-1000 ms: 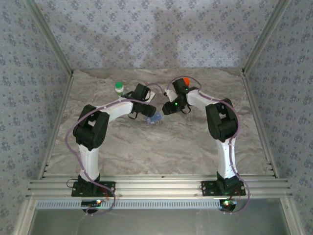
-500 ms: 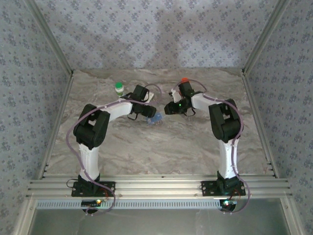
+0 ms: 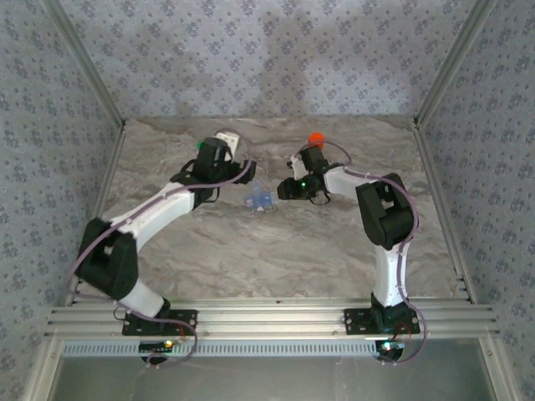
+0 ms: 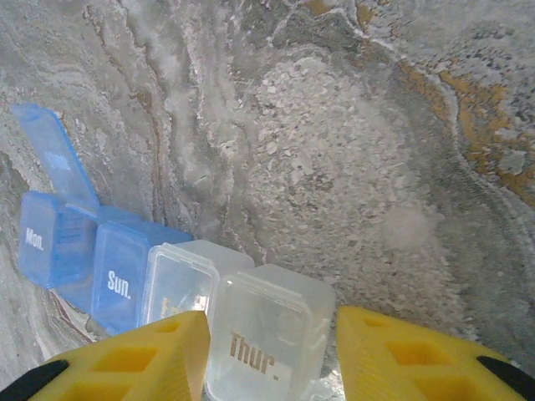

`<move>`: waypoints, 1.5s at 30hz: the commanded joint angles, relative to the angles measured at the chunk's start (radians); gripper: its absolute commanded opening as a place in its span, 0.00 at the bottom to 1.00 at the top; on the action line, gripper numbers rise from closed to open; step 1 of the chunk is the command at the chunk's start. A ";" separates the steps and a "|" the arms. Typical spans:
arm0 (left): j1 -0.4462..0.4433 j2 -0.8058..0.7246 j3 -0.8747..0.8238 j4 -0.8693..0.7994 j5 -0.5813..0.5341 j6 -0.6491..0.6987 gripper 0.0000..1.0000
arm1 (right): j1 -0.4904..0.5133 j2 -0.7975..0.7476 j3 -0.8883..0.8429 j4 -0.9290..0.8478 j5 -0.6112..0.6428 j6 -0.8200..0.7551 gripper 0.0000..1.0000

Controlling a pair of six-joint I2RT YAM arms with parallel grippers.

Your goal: Sort the pills into containers

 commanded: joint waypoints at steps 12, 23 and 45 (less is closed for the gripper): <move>0.356 -0.031 -0.126 -0.045 0.095 -0.419 0.99 | 0.192 -0.268 0.091 -0.209 0.491 -0.260 0.64; 0.362 0.220 0.112 -0.073 0.173 -0.365 0.99 | 0.245 -0.553 -0.224 0.123 0.504 -0.339 0.72; 0.329 0.622 0.571 -0.306 0.060 -0.188 0.70 | 0.242 -0.532 -0.236 0.111 0.399 -0.336 0.72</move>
